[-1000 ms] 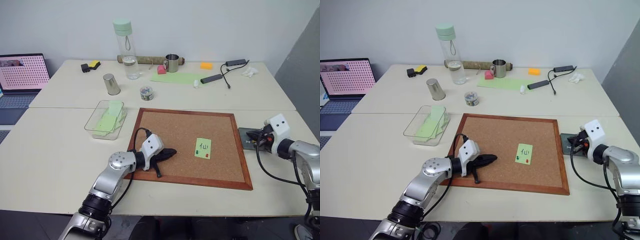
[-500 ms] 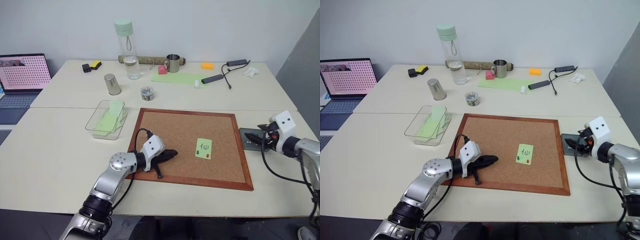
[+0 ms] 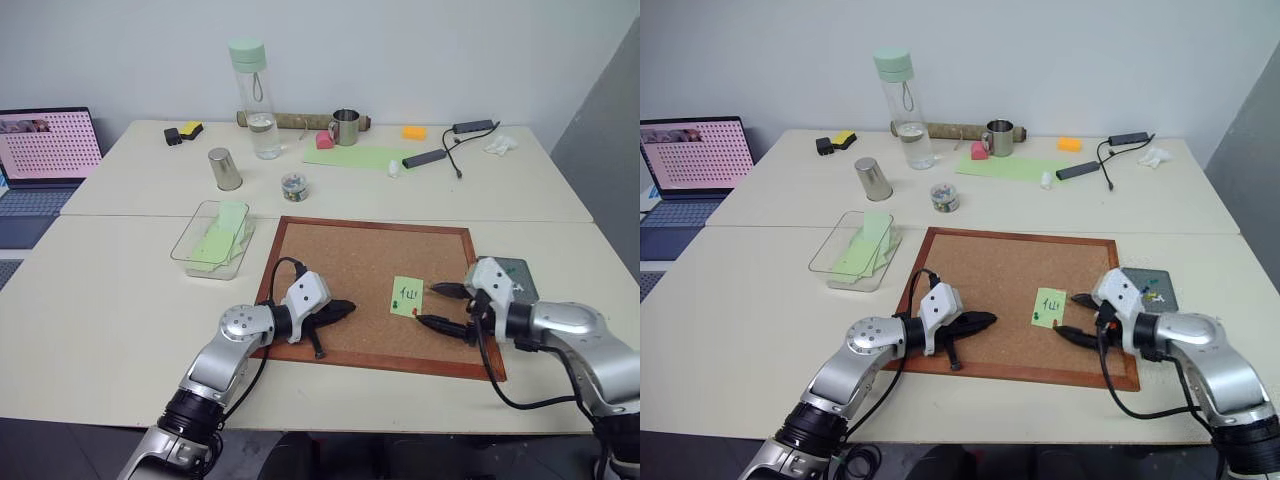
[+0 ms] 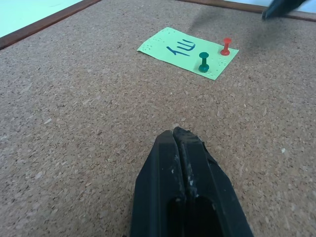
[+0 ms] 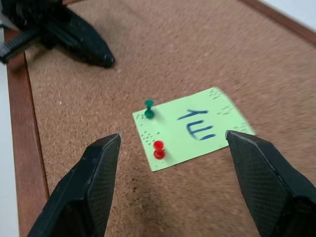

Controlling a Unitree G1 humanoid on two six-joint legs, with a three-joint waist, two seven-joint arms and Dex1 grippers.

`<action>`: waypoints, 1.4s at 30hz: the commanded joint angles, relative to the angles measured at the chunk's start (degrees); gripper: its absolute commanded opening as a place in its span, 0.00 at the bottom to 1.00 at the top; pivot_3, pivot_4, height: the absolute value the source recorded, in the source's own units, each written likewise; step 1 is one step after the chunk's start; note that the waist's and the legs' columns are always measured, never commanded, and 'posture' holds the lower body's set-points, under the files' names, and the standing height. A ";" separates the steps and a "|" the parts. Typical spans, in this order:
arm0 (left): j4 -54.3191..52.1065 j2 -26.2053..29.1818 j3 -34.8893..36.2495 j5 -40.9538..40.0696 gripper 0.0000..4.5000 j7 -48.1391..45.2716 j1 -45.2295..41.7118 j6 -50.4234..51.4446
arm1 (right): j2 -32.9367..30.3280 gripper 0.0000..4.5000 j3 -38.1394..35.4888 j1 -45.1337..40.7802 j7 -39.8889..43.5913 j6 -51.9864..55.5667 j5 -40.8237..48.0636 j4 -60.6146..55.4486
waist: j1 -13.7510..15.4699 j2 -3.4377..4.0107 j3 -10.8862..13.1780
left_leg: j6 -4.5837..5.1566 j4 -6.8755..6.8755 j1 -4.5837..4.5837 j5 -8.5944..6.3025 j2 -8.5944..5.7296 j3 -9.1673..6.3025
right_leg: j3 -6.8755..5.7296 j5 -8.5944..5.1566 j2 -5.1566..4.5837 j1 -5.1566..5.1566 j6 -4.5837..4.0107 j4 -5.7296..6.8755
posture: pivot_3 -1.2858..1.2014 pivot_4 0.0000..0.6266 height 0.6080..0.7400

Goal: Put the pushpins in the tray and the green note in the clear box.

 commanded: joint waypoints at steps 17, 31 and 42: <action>0.74 0.39 -1.93 1.19 0.00 -0.80 1.30 1.34 | 3.73 0.19 1.92 -1.16 1.38 -8.15 -2.57 6.04 | -0.01 0.00 0.00 | 0.00 0.00 0.00 0.00 0.00 -0.01 | 0.00 0.00 0.00 0.00 0.00 0.00 | 0.52 0.24 1.00; 0.96 0.69 -1.78 1.39 0.00 -0.58 1.89 1.20 | 3.83 0.00 -1.17 -1.47 2.05 -4.66 2.50 1.91 | -0.01 0.00 0.00 | 0.00 0.00 0.00 0.00 0.00 -0.02 | -0.01 0.00 0.00 0.00 0.00 0.00 | 0.52 0.24 1.00; 2.21 0.03 -2.58 2.29 0.00 0.05 1.63 0.41 | 2.90 0.00 -6.81 -1.86 0.06 3.80 10.53 -4.64 | 0.00 0.01 -0.01 | 0.00 0.00 0.00 0.00 0.00 -0.03 | -0.01 0.00 0.00 0.00 0.00 0.00 | 0.52 0.24 1.00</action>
